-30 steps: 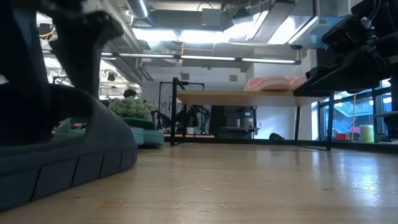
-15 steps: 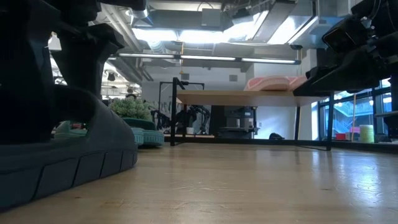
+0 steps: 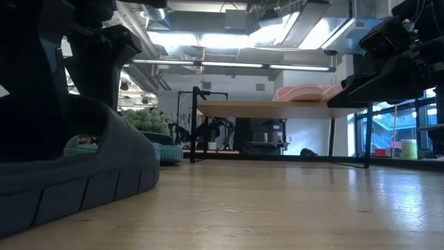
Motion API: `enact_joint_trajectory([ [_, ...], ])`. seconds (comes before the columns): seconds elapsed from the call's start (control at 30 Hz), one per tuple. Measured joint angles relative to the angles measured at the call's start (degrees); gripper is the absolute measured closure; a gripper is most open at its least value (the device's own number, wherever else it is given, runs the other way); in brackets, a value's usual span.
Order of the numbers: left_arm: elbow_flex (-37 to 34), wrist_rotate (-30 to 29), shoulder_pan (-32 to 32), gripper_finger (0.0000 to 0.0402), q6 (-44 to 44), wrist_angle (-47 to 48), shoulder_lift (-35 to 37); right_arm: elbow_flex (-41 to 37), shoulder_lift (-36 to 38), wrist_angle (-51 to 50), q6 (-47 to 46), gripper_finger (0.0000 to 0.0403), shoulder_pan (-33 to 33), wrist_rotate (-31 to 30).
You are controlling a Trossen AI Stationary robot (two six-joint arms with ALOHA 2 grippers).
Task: Pick and place slides into the shelf
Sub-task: Put the right black slide on the shelf
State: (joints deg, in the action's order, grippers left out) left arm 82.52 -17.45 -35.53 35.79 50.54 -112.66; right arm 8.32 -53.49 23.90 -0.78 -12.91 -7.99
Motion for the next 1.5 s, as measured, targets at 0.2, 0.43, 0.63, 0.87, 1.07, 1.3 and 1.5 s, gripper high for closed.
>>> enact_joint_trajectory([
  [0.2, 0.0, -0.1, 0.0, 0.0138, 0.0, 0.0, 0.0, 0.0, 0.0, 0.0, 0.0, 0.0147, 0.0, 0.0],
  [0.43, 0.0, -2.2, -0.1, 0.0138, -0.3, 0.8, 0.0, 0.0, 0.0, 0.0, 1.1, 0.0147, 0.0, 0.0],
  [0.63, -0.1, -3.0, 0.0, 0.0147, -0.4, 1.3, 0.0, 0.0, 0.0, 0.0, 1.3, 0.0147, 0.0, 0.0],
  [0.87, -0.1, -3.0, 0.0, 0.0219, -0.4, 1.3, 0.0, 0.0, 0.0, 0.0, 1.3, 0.0147, 0.0, 0.0],
  [1.07, -0.1, -3.2, 0.0, 0.0296, -0.5, 1.4, 0.0, 0.0, 0.0, 0.0, 1.3, 0.0147, 0.0, 0.0],
  [1.3, 0.0, -3.5, 0.0, 0.0389, 0.0, 1.4, 0.0, 0.0, 0.0, 0.0, 1.3, 0.0147, 0.0, 0.0],
  [1.5, 2.8, -5.6, 0.0, 0.0396, -0.4, 4.1, 0.2, 0.0, 0.0, 0.0, 1.3, 0.0147, 0.0, 0.0],
])
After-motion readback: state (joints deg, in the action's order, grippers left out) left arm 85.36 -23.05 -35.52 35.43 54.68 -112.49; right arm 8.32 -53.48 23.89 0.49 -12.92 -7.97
